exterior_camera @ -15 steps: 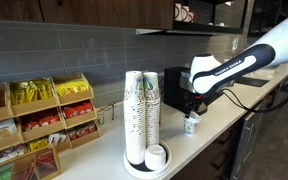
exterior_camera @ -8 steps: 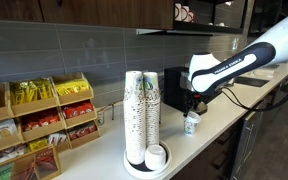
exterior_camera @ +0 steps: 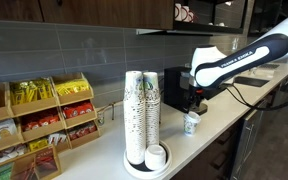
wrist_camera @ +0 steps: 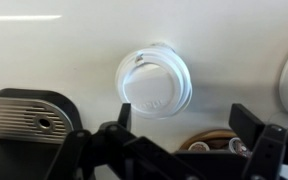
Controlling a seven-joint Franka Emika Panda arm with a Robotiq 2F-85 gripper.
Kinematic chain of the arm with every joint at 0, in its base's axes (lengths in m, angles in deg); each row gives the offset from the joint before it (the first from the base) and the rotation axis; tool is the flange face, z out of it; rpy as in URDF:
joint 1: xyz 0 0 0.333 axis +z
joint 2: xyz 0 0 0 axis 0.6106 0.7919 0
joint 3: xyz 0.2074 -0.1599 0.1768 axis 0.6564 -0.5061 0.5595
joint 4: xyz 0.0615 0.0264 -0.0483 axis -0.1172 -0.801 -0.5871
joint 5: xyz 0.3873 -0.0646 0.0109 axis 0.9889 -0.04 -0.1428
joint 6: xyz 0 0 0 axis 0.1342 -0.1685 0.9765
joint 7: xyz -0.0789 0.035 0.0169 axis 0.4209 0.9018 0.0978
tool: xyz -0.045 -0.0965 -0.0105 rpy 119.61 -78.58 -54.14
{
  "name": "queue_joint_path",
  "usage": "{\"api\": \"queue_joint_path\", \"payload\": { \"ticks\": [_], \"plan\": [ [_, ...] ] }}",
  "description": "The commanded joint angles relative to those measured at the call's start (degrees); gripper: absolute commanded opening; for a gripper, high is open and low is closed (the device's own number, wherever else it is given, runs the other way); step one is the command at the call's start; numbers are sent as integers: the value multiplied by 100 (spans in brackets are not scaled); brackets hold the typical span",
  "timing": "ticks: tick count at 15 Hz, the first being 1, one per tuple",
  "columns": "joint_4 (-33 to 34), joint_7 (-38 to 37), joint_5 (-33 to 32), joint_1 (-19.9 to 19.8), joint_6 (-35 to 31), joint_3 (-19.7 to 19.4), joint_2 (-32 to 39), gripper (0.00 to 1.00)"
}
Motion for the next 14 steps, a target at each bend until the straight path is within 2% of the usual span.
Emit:
{"api": "queue_joint_path", "payload": {
  "ticks": [1,8,9,14],
  "plan": [
    [-409,-204,-170,5,166,52,-634,100],
    [-724,-385,-254,-31,229,241,-1394,100],
    [-475,-182,-81,9,136,164,-1080,100],
    [-607,-241,-119,4,144,202,-1288,100]
  ]
}}
